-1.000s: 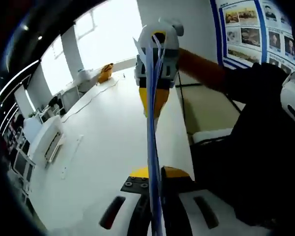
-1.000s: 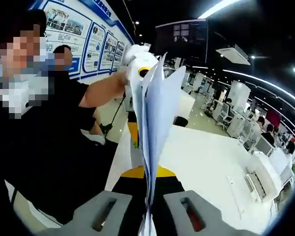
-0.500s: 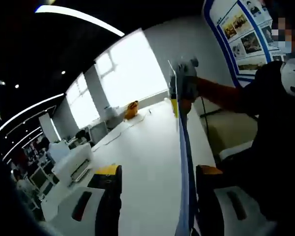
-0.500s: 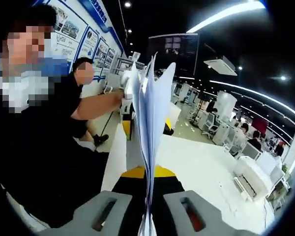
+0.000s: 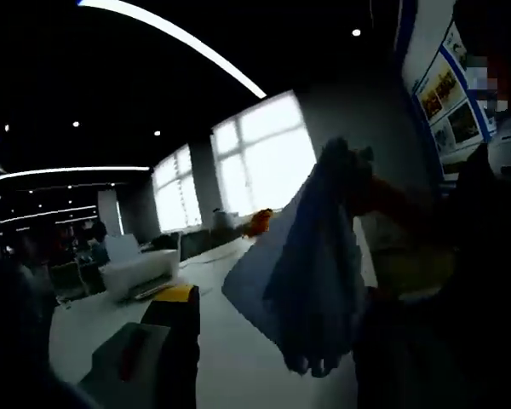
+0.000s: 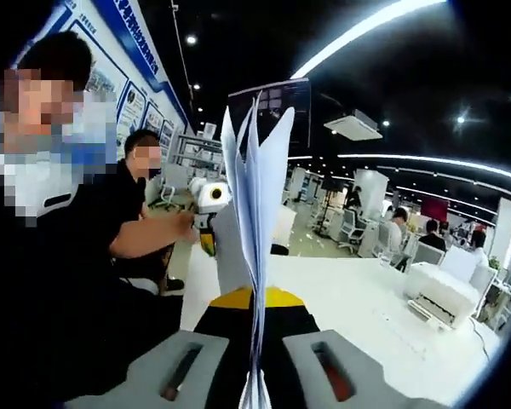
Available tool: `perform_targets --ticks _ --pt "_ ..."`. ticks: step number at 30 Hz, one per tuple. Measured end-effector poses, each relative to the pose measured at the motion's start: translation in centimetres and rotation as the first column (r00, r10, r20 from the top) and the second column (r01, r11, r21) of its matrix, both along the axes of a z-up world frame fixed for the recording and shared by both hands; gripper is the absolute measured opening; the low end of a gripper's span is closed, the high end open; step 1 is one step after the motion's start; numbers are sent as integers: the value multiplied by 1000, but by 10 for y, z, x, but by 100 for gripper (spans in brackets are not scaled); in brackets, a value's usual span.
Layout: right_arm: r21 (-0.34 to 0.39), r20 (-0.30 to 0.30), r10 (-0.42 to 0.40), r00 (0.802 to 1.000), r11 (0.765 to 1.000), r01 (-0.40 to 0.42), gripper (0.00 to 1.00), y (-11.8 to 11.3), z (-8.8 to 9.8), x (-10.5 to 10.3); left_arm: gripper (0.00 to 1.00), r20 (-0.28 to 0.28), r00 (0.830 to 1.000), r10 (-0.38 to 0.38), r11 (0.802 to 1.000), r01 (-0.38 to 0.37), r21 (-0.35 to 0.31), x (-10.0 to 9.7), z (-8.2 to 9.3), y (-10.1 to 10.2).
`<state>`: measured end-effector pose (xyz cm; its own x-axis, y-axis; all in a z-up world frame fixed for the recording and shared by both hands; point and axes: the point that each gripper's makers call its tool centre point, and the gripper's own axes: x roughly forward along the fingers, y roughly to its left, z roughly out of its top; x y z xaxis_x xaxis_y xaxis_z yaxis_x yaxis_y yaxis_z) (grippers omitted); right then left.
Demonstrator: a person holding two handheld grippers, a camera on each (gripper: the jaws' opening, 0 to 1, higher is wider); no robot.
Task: Organize the stack of printing papers by aligning and flattening the scattered papers on the table
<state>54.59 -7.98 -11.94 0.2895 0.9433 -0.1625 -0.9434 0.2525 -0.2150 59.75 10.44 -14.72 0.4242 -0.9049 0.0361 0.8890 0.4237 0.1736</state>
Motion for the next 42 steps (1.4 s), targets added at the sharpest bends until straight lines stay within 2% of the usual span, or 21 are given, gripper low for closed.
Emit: perform_targets --ticks 2,9,11,14,16,17,18,19,20,24,25,27,29,31,33,38,42 --pt "15 -4 -4 1000 1000 4 0 3 -3 -6 80 0 1000 9 998 -9 -54 -1 -4 1" --pt "99 -21 9 1000 995 -7 0 11 0 -20 82 -8 999 -46 991 44 -129 -5 -26 -8" --pt "132 -39 22 999 991 -17 0 12 0 -21 82 -6 997 -73 983 71 -168 -6 -23 -12" --pt "179 -76 43 996 983 -29 0 17 -4 -24 76 5 989 -146 953 142 -268 -18 -10 -15" --pt "226 -104 59 993 974 -34 0 18 -10 -24 63 19 980 -196 936 193 -293 -27 -4 -15" --pt "243 -116 62 991 969 -32 0 18 -13 -22 52 20 979 -202 937 199 -289 -28 -5 -14" --pt "245 -116 62 991 969 -32 0 18 -18 -19 32 24 978 -208 938 207 -278 -30 -5 -14" --pt "256 -122 56 991 966 -23 0 18 -23 -16 15 30 976 -214 946 214 -243 -32 -9 -15" --pt "267 -128 35 991 964 1 0 17 -28 -9 7 30 977 -213 952 215 -218 -33 -13 -15" --pt "300 -174 -62 983 947 113 0 8 -52 26 6 -15 988 -156 975 151 -165 -30 -25 -20" --pt "294 -180 -102 978 944 153 0 6 -62 38 6 -29 994 -107 985 102 -136 -25 -31 -21" --pt "287 -175 -144 974 939 191 0 5 -72 49 6 -43 999 -10 996 7 -88 -15 -42 -22" --pt "279 -167 -170 971 937 212 0 7 -77 54 6 -59 996 72 994 -77 -76 -6 -48 -21" --pt "262 -125 -212 969 935 239 0 7 -80 58 6 -88 987 137 986 -144 -87 0 -51 -18" --pt "247 -64 -249 966 934 257 0 4 -81 64 6 -81 978 195 976 -201 -87 4 -53 -16" --pt "253 11 -273 962 931 262 0 9 -81 57 6 -40 970 241 966 -244 -88 -1 -52 -18" --pt "222 17 -262 965 942 252 0 15 -90 53 6 -29 967 254 964 -255 -74 -1 -55 -15"
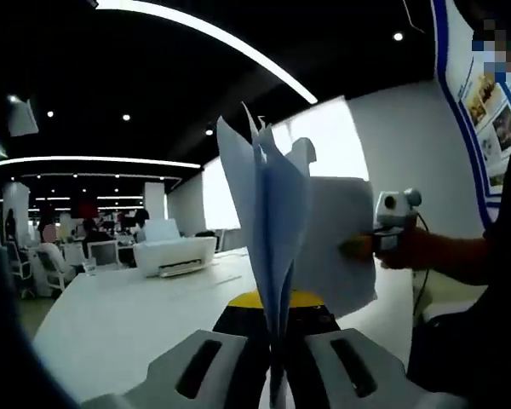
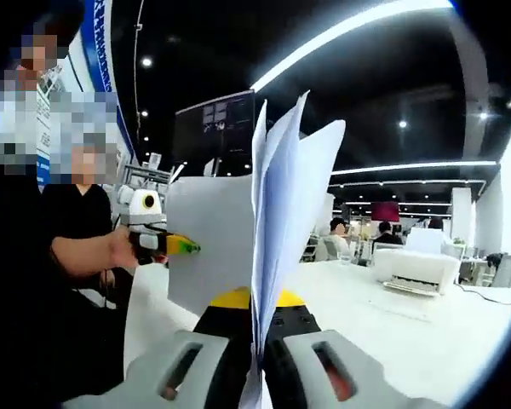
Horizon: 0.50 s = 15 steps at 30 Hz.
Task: Organize the stack of printing papers by aligning and flattening the scattered papers on the table
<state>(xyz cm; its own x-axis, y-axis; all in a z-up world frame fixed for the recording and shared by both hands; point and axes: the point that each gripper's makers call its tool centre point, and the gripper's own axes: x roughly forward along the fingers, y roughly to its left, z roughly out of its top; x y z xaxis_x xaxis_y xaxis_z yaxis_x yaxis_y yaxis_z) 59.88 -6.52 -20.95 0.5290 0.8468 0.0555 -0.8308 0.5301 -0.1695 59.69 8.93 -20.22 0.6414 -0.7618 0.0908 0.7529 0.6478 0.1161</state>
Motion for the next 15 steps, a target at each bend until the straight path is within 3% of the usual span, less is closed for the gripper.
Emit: perform_targets --ticks 10,12,14,15 --pt "-22 -15 -5 1000 1000 4 0 7 -11 -2 6 -8 1000 -5 1000 5 -1 0 -12 1" --pt "-37 -81 -25 996 999 22 10 6 -20 0 16 -1 1000 -15 1000 15 -8 1 -11 1" --pt "-23 -70 -42 997 999 40 23 3 -18 2 31 -19 1000 -20 1000 19 -21 5 -10 3" --pt "-11 -82 -45 996 999 44 25 0 -16 2 30 -36 999 -32 999 31 -22 5 -12 3"
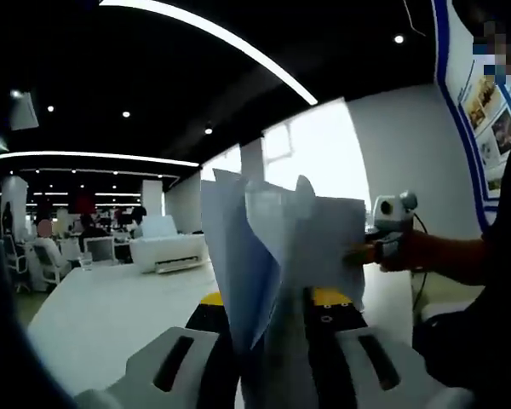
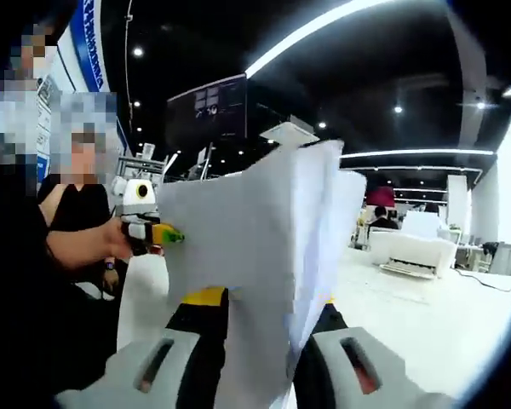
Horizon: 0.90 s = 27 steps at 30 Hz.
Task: Organize the stack of printing papers by aligning and flattening the scattered papers on the table
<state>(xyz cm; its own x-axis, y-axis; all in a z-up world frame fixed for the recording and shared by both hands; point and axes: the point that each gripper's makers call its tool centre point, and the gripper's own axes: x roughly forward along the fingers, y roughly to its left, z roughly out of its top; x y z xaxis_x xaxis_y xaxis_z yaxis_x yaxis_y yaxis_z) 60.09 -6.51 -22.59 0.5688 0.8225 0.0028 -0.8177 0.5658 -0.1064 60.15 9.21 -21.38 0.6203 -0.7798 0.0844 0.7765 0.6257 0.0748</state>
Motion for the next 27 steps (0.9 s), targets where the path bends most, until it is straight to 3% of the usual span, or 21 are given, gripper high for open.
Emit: perform_targets --ticks 6,7,9,15,18,20,22,27 --pt "53 -16 43 999 998 -42 18 -2 7 -9 27 -1 1000 -11 1000 11 2 5 1 4" --pt "54 -16 45 999 998 -44 15 -1 7 -10 23 -4 1000 -16 1000 16 3 6 0 4" --pt "53 -26 60 998 997 -59 0 0 5 -12 8 -6 999 -37 999 37 20 3 -2 1" --pt "59 -32 91 995 994 -89 0 5 5 -15 6 -2 999 -48 998 48 44 4 -3 -3" --pt "61 -47 77 996 995 -74 0 0 5 -11 18 -14 1000 -25 999 25 41 8 -5 0" --pt "61 -42 103 994 993 -101 0 1 9 -15 6 -7 998 -64 996 64 59 1 -4 -3" --pt "69 -11 97 995 993 -96 0 0 17 -17 6 9 998 -57 997 56 52 0 2 -5" --pt "90 -23 108 994 990 -105 0 -2 20 -14 6 2 997 -78 996 78 30 -1 10 -5"
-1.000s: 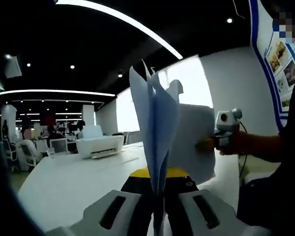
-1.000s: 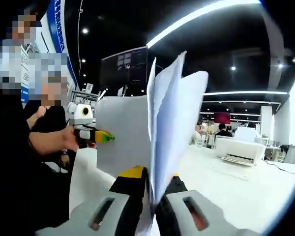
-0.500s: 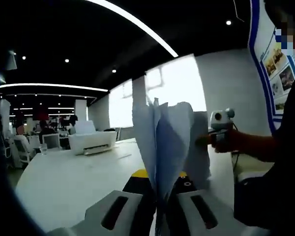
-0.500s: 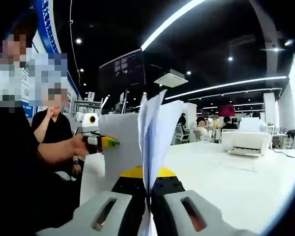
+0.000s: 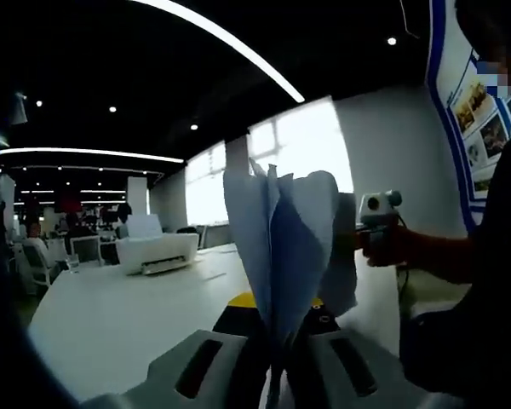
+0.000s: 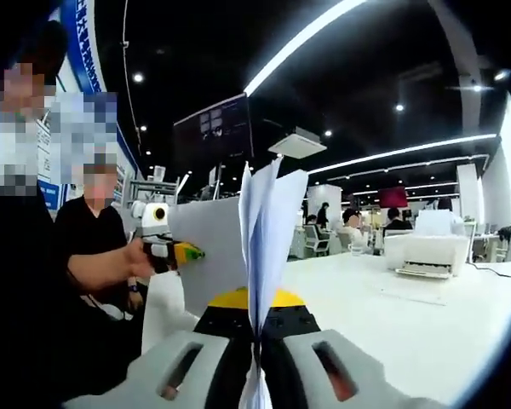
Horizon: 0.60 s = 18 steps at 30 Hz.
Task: Organize the stack of printing papers by aligning and flattening the scattered papers on the table
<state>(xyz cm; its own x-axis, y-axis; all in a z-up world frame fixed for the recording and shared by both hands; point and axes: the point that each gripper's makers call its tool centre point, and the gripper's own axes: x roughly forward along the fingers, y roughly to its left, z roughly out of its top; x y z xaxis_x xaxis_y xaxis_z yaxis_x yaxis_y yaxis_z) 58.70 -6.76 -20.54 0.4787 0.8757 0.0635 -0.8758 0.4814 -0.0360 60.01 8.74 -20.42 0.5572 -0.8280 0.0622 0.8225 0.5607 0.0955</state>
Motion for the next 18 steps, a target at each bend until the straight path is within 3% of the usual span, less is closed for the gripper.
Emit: perform_targets --ticks 1,3,4,5,7,9,11,13,18 --pt "-1 -26 1 1000 1000 -1 0 -1 -4 1 7 -9 1000 -8 1000 8 12 1 -6 -1" --pt "3 -51 -15 999 1000 15 20 -3 -9 5 22 -23 1000 3 1000 -2 30 6 -15 -1" --pt "5 -52 -25 998 1000 25 30 -4 -10 6 27 -64 998 -16 999 19 48 4 -23 -3" --pt "17 -43 -25 999 1000 26 30 -6 -10 6 28 -61 998 -18 999 21 49 5 -24 -4" --pt "51 -74 14 997 999 -10 22 -7 -9 2 28 -55 998 -16 999 19 50 4 -24 -6" --pt "52 -66 11 998 999 -7 21 -9 -9 2 26 -57 998 -21 999 24 47 3 -23 -7" --pt "49 -68 15 998 999 -12 14 -10 -10 2 17 -61 998 -34 998 36 44 2 -24 -8" --pt "36 -80 52 995 998 -49 0 -9 -15 -2 6 -70 996 -59 997 62 39 -1 -26 -9" --pt "36 -88 63 994 998 -60 0 -7 -12 -2 6 -92 994 -56 998 60 35 -1 -23 -9"
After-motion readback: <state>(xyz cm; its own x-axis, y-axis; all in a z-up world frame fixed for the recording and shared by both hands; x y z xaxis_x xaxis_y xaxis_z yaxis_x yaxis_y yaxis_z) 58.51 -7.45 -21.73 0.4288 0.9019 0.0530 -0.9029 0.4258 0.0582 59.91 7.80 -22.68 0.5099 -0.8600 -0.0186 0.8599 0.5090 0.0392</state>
